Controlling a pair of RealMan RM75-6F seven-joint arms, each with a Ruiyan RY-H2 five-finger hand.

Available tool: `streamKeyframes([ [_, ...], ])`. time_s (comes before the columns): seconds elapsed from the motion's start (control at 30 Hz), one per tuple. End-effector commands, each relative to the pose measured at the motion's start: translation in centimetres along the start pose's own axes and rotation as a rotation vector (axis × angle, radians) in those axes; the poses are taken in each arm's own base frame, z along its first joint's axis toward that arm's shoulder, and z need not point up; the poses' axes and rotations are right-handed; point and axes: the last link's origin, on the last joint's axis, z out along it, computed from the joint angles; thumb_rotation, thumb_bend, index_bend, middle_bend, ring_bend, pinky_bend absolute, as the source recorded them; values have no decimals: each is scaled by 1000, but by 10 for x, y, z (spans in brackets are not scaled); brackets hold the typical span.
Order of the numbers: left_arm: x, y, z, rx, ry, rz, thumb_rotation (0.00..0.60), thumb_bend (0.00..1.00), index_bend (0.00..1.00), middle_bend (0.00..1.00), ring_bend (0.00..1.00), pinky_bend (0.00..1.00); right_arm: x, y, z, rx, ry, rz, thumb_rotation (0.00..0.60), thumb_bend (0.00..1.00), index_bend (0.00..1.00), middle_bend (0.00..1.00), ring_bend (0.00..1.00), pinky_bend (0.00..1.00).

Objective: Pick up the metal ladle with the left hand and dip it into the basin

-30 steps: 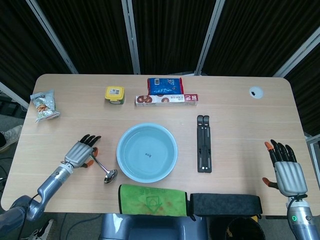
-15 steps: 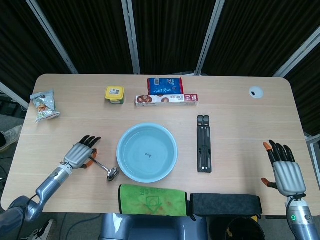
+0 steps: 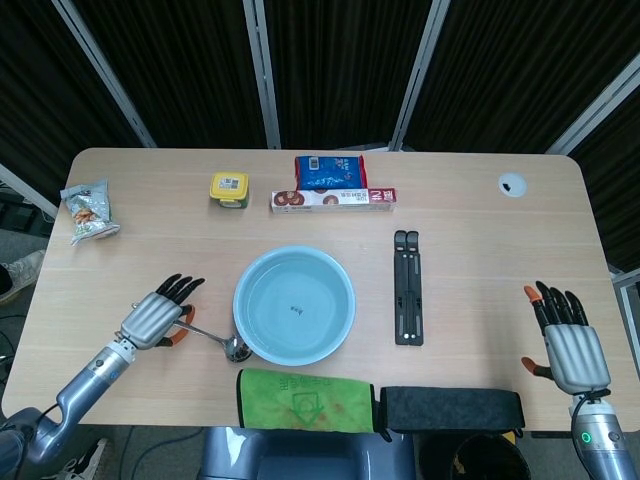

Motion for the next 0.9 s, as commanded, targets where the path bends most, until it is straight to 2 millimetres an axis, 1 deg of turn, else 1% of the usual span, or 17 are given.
streamKeyframes([
  [0.03,10,8,-22,-43,43,-3,600,465,587,0,0,0,0,-1,-1,3,1,-1,600,0,0,0,0,0],
  [0.23,25,21,-41,-101,75,18,600,460,595,0,0,0,-1,-3,-1,11,-1,-5,600,0,0,0,0,0],
  [0.5,38,36,-56,-162,76,-12,600,453,598,0,0,0,-2,-5,-3,21,-1,-4,600,0,0,0,0,0],
  [0.57,41,39,-58,-176,69,-20,600,450,602,0,0,0,-1,-5,-3,24,-1,-3,600,0,0,0,0,0],
  [0.6,46,45,-58,-209,64,-38,600,450,603,0,0,0,-1,-6,-4,28,-1,-1,600,0,0,0,0,0],
  [0.63,49,48,-58,-224,58,-43,600,450,603,0,0,0,-1,-6,-5,29,1,0,600,0,0,0,0,0],
  [0.9,73,72,-49,-311,91,-25,600,449,609,0,0,0,2,-6,-8,44,8,11,600,0,0,0,0,0],
])
